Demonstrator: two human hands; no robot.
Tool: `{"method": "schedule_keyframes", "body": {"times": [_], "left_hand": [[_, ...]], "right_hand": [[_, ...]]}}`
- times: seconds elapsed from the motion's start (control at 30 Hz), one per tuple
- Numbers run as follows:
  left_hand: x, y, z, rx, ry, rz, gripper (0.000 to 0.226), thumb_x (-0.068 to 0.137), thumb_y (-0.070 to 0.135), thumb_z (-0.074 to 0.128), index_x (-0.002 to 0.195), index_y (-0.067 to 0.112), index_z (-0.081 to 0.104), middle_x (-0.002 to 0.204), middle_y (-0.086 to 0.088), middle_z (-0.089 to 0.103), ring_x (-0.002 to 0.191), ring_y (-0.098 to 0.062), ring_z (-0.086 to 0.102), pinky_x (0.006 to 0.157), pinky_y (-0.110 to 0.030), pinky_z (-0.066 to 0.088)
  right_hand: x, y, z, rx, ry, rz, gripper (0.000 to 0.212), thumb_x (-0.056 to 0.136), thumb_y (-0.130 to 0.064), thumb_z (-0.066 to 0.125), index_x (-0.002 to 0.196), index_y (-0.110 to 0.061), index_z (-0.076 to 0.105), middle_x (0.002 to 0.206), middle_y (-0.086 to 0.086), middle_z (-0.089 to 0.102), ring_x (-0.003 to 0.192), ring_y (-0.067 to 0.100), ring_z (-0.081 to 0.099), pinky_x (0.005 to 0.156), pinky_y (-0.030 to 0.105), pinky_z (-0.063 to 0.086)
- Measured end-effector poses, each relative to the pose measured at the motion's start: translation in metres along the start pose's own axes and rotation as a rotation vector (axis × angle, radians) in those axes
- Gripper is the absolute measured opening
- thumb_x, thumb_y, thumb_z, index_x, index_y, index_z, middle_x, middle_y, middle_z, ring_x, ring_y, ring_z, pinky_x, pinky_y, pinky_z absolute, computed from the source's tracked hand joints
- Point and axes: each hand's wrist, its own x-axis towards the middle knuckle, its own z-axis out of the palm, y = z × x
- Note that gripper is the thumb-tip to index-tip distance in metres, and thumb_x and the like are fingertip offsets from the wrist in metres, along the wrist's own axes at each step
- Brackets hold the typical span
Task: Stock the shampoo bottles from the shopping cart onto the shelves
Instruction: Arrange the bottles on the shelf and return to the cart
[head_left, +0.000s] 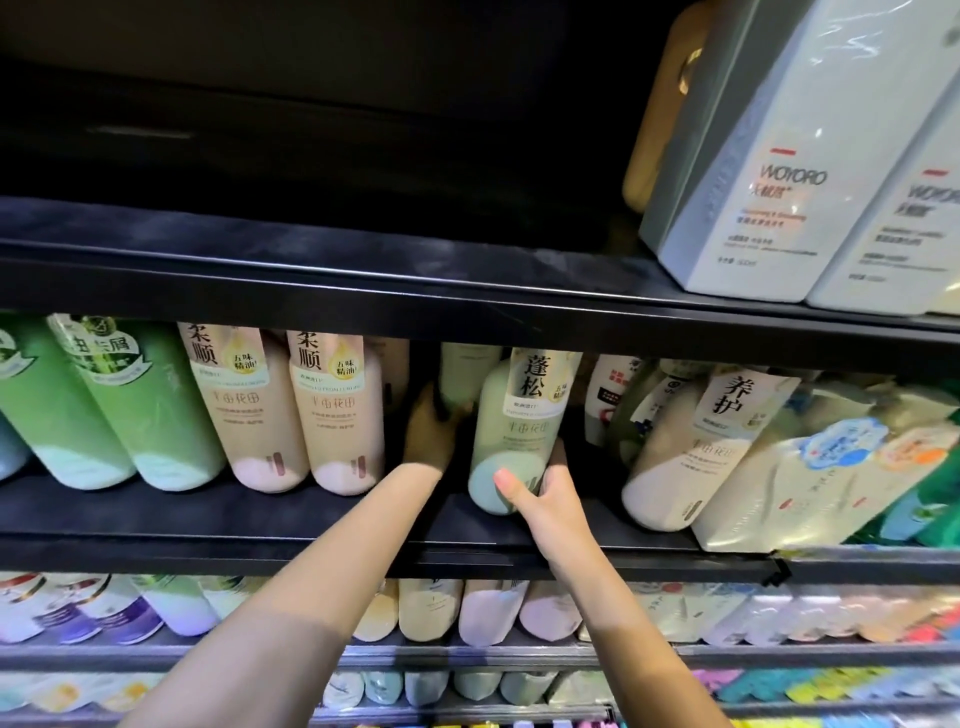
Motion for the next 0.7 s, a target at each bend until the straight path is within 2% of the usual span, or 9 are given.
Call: {"method": "schedule_keyframes", "body": {"times": [0.07,0.13,0.2,0.27,0.37,0.43,0.5,0.6,0.7], "left_hand": [[-0.019,-0.002,-0.006,0.145,-0.014,0.001,0.053,0.090,0.003,0.056,0.141,0.006,0.039,0.137,-0.010,0.051,0.127,-0.027,0.048,0.106,-0.030,0.036],[-0.044,-0.008,-0.015,0.275,-0.027,0.039,0.053,0.090,0.000,0.052,0.141,0.007,0.039,0.140,-0.009,0.048,0.130,-0.025,0.045,0.104,-0.024,0.034],[-0.071,-0.019,-0.025,0.566,-0.051,0.095,0.039,0.090,0.007,0.051,0.129,0.004,0.050,0.130,-0.015,0.055,0.123,-0.031,0.049,0.102,-0.032,0.036],[-0.093,-0.032,-0.036,0.877,-0.047,0.177,0.028,0.092,0.023,0.049,0.114,0.007,0.056,0.113,-0.013,0.061,0.111,-0.032,0.054,0.099,-0.038,0.038],[-0.115,-0.044,-0.045,1.096,0.030,0.257,0.050,0.088,0.041,0.037,0.120,0.012,0.062,0.121,-0.005,0.064,0.118,-0.025,0.057,0.105,-0.041,0.039],[-0.123,-0.050,-0.048,1.156,0.091,0.245,0.059,0.087,0.048,0.031,0.124,0.014,0.063,0.129,-0.004,0.061,0.125,-0.022,0.053,0.109,-0.039,0.033],[-0.130,-0.051,-0.051,1.135,0.124,0.188,0.062,0.087,0.052,0.031,0.128,0.015,0.060,0.136,-0.003,0.056,0.130,-0.022,0.048,0.111,-0.037,0.019],[-0.134,-0.050,-0.049,1.105,0.184,0.168,0.064,0.086,0.055,0.033,0.129,0.015,0.059,0.138,-0.003,0.054,0.132,-0.022,0.046,0.111,-0.036,0.015],[-0.135,-0.051,-0.048,1.073,0.206,0.167,0.065,0.085,0.057,0.032,0.130,0.016,0.057,0.140,-0.001,0.052,0.135,-0.020,0.042,0.112,-0.034,0.012]], "right_hand": [[0.001,0.001,0.004,-0.007,-0.009,-0.004,0.027,0.082,-0.023,0.073,0.097,-0.018,0.051,0.108,0.006,0.064,0.098,0.012,0.061,0.085,0.025,0.048],[0.001,0.000,0.008,-0.003,-0.030,-0.025,0.035,0.080,-0.027,0.075,0.104,-0.013,0.054,0.111,0.008,0.065,0.101,0.014,0.062,0.085,0.024,0.049],[0.003,-0.003,0.011,-0.006,-0.064,-0.044,0.040,0.081,-0.024,0.074,0.112,-0.006,0.057,0.110,0.006,0.068,0.099,0.011,0.065,0.083,0.020,0.050],[0.006,-0.004,0.015,-0.006,-0.114,-0.075,0.028,0.084,-0.014,0.070,0.110,-0.009,0.062,0.104,-0.001,0.070,0.091,0.000,0.066,0.081,0.017,0.052],[0.008,-0.008,0.022,0.002,-0.134,-0.114,0.026,0.086,-0.010,0.067,0.110,-0.016,0.060,0.101,-0.004,0.069,0.085,-0.008,0.064,0.088,0.018,0.052],[0.011,-0.009,0.025,0.007,-0.134,-0.142,0.034,0.086,-0.010,0.067,0.114,-0.023,0.051,0.100,-0.010,0.066,0.088,-0.006,0.062,0.080,0.009,0.050],[0.012,-0.011,0.031,-0.003,-0.137,-0.151,0.044,0.086,-0.011,0.067,0.119,-0.025,0.040,0.101,-0.014,0.062,0.092,-0.005,0.059,0.076,0.005,0.047],[0.016,-0.012,0.035,-0.020,-0.136,-0.165,0.053,0.086,-0.011,0.066,0.128,-0.024,0.035,0.108,-0.009,0.060,0.098,0.002,0.058,0.077,0.004,0.046],[0.019,-0.012,0.038,-0.003,-0.175,-0.140,0.052,0.090,-0.017,0.063,0.132,-0.026,0.034,0.112,-0.014,0.056,0.103,0.002,0.055,0.083,0.005,0.043]]}}
